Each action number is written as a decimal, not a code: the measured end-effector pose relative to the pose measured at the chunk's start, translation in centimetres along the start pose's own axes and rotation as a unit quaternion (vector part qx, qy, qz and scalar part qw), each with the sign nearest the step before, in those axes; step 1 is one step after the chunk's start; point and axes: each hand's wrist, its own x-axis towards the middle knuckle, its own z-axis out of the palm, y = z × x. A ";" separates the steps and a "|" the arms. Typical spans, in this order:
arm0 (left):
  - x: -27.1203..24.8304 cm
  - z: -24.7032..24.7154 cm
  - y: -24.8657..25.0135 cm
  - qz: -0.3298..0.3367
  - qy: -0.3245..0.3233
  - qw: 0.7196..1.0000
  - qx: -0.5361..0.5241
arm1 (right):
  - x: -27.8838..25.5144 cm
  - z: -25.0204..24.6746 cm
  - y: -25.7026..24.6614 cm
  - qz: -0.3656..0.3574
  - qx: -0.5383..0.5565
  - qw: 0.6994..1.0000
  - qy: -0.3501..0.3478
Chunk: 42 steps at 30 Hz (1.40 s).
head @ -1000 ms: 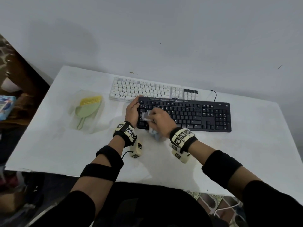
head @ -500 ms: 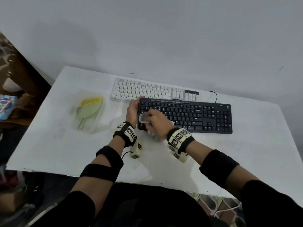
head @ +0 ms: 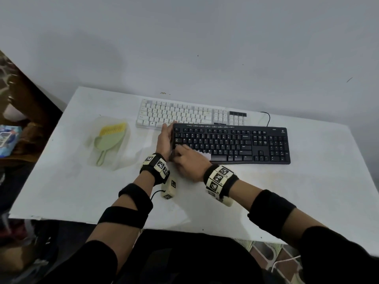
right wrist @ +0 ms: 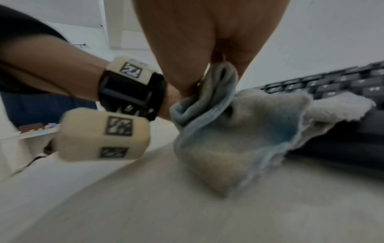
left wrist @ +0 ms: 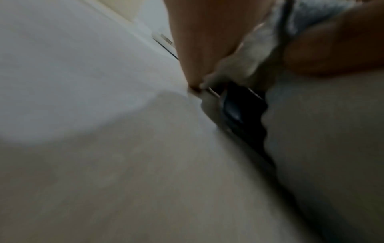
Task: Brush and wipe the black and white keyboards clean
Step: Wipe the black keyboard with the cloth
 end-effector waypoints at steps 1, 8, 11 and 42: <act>0.0 0.0 0.0 0.008 0.003 1.000 0.016 | 0.3 -0.1 0.6 0.031 0.014 0.999 0.025; 0.8 -0.8 -0.7 0.062 0.014 0.991 0.118 | 0.0 0.0 1.2 0.057 -0.004 0.996 0.061; 0.6 -0.8 -0.7 0.074 0.018 0.988 0.133 | -2.2 0.8 1.9 0.059 -0.013 0.996 0.062; 0.4 -1.5 -0.3 0.075 0.035 0.986 0.145 | -20.8 -7.1 17.9 0.599 0.171 0.759 0.192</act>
